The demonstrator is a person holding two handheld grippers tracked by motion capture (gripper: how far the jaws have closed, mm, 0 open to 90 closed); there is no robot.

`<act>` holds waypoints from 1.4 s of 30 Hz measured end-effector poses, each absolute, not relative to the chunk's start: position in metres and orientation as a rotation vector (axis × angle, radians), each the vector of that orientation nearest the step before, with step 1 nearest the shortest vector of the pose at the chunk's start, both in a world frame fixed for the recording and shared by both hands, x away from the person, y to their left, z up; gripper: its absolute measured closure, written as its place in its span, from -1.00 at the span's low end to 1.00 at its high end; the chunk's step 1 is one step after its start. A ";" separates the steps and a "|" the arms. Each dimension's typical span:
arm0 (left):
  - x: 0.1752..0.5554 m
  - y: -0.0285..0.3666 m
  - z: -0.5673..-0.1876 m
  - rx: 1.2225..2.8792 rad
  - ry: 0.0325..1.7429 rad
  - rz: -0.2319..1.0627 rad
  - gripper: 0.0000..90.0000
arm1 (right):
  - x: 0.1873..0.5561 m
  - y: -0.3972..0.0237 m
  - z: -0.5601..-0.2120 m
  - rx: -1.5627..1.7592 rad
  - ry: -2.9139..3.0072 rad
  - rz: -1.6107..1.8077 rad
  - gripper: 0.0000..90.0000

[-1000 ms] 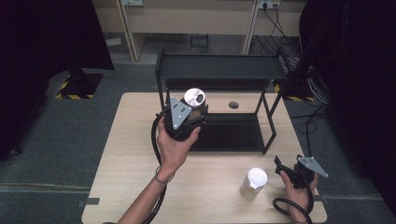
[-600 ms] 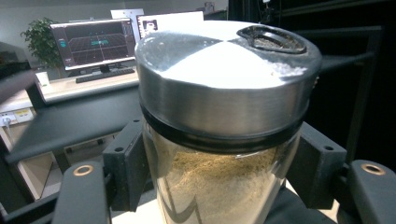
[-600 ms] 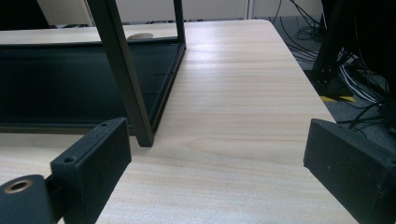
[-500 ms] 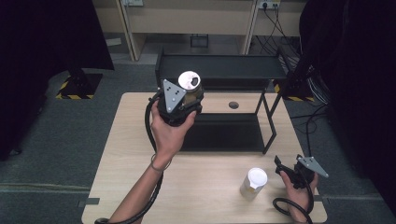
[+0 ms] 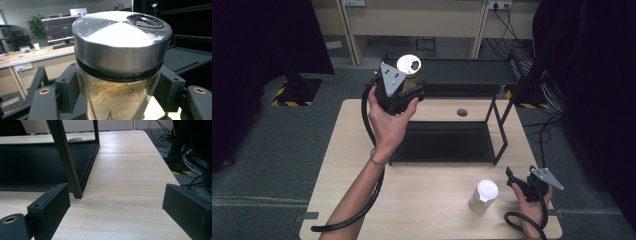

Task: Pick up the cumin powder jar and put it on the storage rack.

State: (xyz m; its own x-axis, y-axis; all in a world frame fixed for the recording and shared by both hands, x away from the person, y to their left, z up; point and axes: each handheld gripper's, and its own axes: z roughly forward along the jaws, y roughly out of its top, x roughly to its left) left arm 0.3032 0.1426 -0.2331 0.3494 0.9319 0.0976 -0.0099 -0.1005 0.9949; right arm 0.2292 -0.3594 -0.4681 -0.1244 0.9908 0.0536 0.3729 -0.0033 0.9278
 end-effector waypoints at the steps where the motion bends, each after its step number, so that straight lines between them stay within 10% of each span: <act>1: 0.305 0.142 -0.231 1.437 0.902 1.011 -0.32 | 0.229 -0.359 -0.468 1.443 1.577 1.125 -0.83; 42: 0.385 0.146 -0.193 1.489 1.176 0.914 -0.32 | 0.228 -0.361 -0.470 1.429 1.578 1.140 -0.81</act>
State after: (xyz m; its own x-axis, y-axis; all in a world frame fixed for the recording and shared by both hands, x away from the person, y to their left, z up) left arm 0.3851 0.1458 -0.1928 0.2449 0.9694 -0.0168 0.2228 -0.0394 0.9741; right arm 0.2278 -0.3613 -0.4697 -0.1353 0.9893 0.0540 0.3623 -0.0014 0.9321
